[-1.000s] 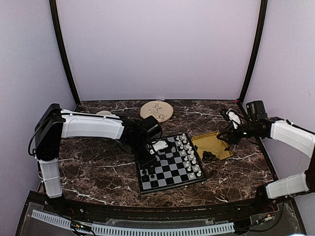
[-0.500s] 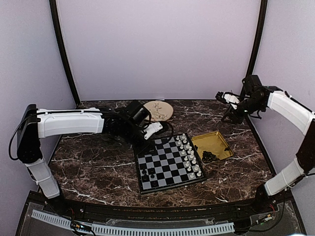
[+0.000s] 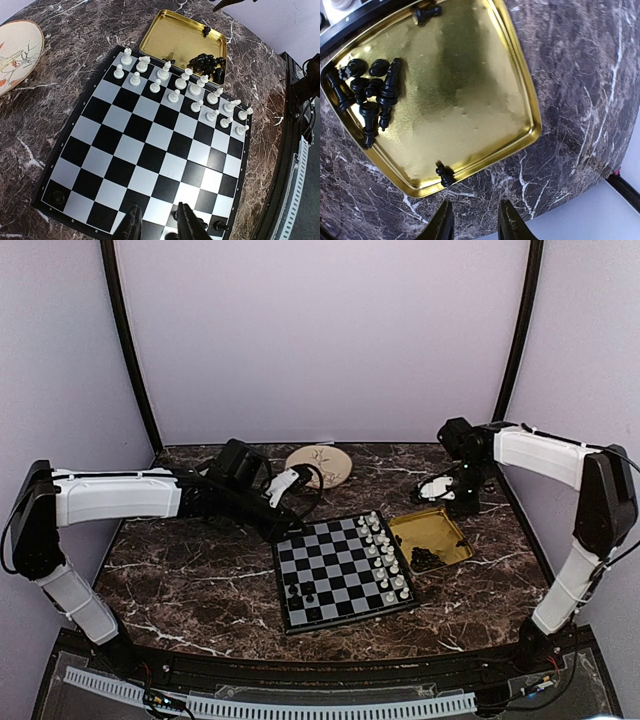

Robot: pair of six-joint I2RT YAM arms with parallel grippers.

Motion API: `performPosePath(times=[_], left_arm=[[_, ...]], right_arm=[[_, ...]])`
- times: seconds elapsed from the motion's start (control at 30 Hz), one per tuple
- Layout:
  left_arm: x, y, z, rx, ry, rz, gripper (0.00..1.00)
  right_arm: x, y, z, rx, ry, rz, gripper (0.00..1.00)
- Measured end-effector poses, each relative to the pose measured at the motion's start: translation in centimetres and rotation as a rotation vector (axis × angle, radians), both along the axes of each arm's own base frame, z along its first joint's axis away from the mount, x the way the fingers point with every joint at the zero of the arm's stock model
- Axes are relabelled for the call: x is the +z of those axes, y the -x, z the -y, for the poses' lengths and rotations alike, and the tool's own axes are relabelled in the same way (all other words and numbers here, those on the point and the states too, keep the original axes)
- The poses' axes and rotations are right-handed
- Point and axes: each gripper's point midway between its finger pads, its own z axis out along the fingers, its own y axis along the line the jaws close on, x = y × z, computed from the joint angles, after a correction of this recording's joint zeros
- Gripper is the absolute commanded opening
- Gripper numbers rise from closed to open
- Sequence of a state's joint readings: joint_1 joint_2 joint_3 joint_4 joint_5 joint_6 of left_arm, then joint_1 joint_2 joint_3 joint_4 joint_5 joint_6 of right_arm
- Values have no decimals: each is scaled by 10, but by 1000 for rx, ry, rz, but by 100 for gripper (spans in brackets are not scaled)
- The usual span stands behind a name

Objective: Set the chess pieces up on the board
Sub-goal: Pick up the pawn from the storage box.

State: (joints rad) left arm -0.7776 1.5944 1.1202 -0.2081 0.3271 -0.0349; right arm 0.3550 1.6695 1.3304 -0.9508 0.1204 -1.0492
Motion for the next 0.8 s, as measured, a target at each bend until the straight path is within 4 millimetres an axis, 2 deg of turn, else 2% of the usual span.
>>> performPosePath(times=[0.23, 0.57, 0.8], left_arm=[[-8, 5, -2, 17, 12, -41, 27], [0, 5, -2, 27, 32, -38, 27], [0, 6, -2, 31, 34, -42, 26]], right_arm=[[-34, 11, 2, 112, 164, -80, 34], [-67, 21, 10, 123, 226, -184, 33], [-79, 30, 16, 121, 258, -227, 30]])
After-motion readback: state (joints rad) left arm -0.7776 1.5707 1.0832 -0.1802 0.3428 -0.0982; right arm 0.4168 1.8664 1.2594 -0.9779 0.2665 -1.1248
